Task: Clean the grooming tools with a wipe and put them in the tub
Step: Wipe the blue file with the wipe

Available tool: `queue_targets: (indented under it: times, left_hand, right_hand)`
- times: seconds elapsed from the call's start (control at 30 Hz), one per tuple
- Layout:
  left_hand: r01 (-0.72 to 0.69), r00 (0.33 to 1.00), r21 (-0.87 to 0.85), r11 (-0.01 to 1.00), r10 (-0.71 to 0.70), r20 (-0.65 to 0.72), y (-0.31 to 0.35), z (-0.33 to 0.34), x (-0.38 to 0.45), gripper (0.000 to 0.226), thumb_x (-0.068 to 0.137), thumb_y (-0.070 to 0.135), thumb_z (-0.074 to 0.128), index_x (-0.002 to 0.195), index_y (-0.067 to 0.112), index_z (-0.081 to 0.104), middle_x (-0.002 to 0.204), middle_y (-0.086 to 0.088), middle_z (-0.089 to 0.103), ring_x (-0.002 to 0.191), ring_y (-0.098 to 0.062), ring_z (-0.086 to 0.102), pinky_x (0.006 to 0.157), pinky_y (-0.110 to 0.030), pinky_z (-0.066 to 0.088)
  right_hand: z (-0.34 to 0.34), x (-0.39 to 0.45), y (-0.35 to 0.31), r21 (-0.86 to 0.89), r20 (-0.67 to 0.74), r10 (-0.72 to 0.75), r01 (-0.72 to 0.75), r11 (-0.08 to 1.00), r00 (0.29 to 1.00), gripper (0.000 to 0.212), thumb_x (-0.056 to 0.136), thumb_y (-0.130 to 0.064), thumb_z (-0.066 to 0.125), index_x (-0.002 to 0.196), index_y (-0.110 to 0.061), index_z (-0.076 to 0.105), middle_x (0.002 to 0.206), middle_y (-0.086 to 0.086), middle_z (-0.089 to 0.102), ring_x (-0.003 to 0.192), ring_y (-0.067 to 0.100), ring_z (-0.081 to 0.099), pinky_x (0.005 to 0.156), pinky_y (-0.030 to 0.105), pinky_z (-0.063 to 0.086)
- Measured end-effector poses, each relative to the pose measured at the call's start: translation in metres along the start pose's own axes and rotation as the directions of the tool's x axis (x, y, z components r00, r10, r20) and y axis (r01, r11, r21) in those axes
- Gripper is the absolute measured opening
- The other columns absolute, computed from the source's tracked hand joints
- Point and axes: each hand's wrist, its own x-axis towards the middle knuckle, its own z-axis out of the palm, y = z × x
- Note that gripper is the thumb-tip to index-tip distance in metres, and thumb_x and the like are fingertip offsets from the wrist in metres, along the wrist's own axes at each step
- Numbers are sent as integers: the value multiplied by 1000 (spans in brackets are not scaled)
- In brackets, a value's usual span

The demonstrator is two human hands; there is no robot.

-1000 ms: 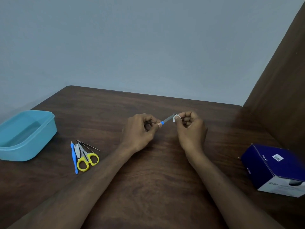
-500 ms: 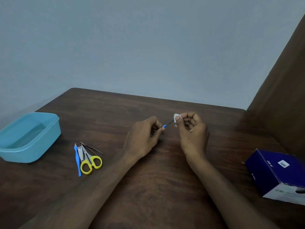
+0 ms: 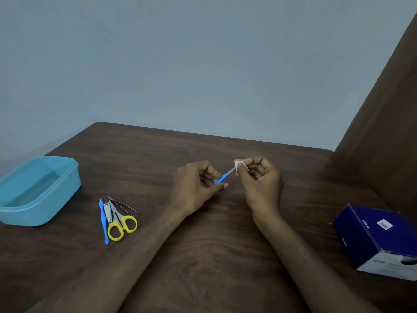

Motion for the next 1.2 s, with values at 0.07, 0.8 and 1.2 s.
queue_targets:
  times: [0.07,0.8,1.2]
  left_hand:
    - [4,1000,-12,1000,-4,12,0,-1,0,19,79,31,95,85,23,79,78,10,78,69,-5,72,63,-15,55]
    - [61,998,-35,998,-62,-18,5,-2,3,3,91,25,85,89,26,84,74,9,77,61,0,65,57,-11,47]
    - [75,995,-27,997,-77,-60,-1,0,5,1,91,24,85,92,23,85,70,11,75,54,5,60,53,-8,41]
  right_hand:
    - [0,0,-1,5,-5,5,-5,1000,1000,15,89,-10,82,82,-17,71,93,-6,83,88,14,79,88,42,64]
    - [2,-1,-1,-176,106,-80,98,980,991,15,85,-25,90,80,-22,77,80,-13,79,72,4,74,69,17,57]
    - [2,-5,-6,-258,61,-203,212,943,977,13,85,-20,87,78,-22,76,73,-14,75,66,3,70,65,16,53]
